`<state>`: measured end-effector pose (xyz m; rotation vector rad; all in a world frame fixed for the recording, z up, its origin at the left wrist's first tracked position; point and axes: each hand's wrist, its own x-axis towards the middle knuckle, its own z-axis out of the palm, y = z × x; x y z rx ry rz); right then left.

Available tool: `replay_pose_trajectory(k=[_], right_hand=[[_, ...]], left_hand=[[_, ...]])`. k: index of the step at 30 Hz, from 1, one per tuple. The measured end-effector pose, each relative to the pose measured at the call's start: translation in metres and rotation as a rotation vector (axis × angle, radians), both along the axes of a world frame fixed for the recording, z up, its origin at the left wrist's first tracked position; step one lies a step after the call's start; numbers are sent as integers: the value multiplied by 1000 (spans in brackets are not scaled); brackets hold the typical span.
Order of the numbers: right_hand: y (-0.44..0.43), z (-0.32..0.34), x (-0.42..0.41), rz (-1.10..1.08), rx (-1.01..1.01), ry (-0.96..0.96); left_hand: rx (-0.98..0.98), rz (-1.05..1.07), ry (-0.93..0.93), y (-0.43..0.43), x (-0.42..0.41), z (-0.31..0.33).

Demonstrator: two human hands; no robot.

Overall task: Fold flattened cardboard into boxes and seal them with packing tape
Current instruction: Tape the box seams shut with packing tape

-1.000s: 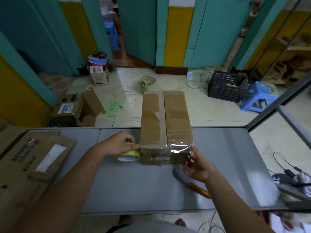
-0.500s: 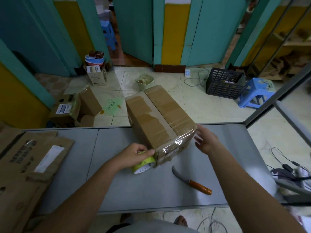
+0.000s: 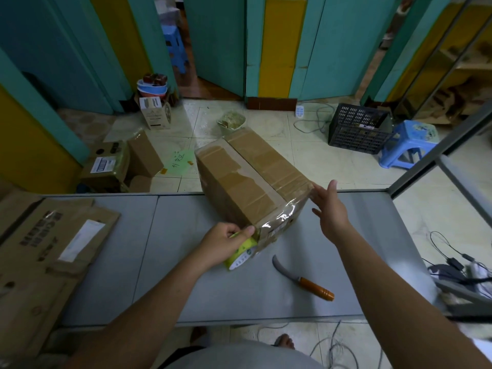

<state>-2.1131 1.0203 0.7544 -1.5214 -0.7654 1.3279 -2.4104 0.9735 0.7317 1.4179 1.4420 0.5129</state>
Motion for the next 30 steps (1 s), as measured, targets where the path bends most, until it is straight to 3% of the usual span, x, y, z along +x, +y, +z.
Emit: replay_pose_trajectory(k=[4, 7, 11, 13, 15, 21, 26, 30], right_hand=[[3, -7, 6, -67, -11, 9], [-28, -21, 5, -40, -43, -294], [-103, -63, 12, 386, -166, -734], [-130, -83, 18, 593, -215, -963], [-146, -99, 20, 691, -225, -1067], [-163, -113, 20, 608, -162, -1014], [-174, -76, 17, 463, 35, -706], [-183, -20, 1, 436, 167, -553]], left_hand=[[62, 43, -32, -8, 18, 4], [101, 107, -43, -12, 21, 0], [-27, 176, -244, -19, 21, -2], [-46, 185, -273, -21, 20, -3], [-48, 174, -261, -23, 18, -4], [-94, 135, -364, -27, 10, -6], [21, 226, -152, -27, 0, -1], [98, 154, -193, -29, -2, 8]])
